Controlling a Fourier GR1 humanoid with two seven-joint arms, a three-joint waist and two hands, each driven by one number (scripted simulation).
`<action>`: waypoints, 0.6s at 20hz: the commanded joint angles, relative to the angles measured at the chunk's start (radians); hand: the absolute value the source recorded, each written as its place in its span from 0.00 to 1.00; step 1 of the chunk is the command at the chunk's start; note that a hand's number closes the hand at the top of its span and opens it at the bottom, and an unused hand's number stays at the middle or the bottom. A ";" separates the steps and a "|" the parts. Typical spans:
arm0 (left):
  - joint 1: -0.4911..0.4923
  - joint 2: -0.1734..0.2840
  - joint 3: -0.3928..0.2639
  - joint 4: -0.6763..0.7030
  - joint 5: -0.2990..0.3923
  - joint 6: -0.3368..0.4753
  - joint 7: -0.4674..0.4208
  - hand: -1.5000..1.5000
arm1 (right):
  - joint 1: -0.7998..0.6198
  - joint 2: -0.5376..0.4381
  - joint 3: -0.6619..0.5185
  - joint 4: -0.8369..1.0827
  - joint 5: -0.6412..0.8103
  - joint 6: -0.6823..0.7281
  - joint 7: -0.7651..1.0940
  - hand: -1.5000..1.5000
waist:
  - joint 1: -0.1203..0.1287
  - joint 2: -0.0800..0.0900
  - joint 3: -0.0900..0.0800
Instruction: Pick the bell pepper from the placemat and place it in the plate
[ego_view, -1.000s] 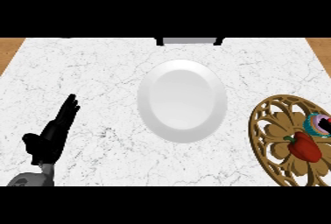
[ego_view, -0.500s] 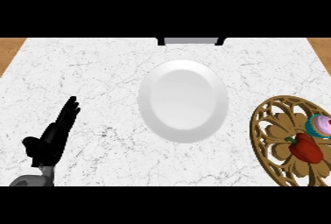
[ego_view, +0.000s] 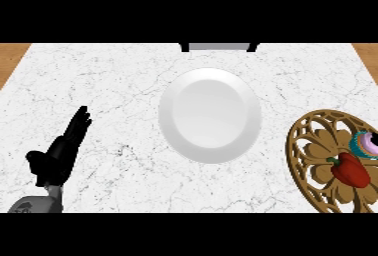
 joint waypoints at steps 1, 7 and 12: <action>0.058 -0.006 0.007 -0.075 -0.006 -0.008 0.018 0.50 | -0.045 0.044 0.049 0.029 0.121 0.008 0.045 0.00 | 0.005 -0.001 0.000; 0.001 -0.055 0.014 -0.003 -0.062 0.015 -0.013 0.50 | -0.152 0.061 0.067 0.142 0.203 0.095 0.060 0.00 | 0.003 0.000 0.000; 0.031 -0.029 0.053 -0.055 -0.032 -0.058 0.038 0.50 | -0.108 0.178 0.121 0.123 0.332 0.034 0.050 0.00 | 0.000 -0.001 0.000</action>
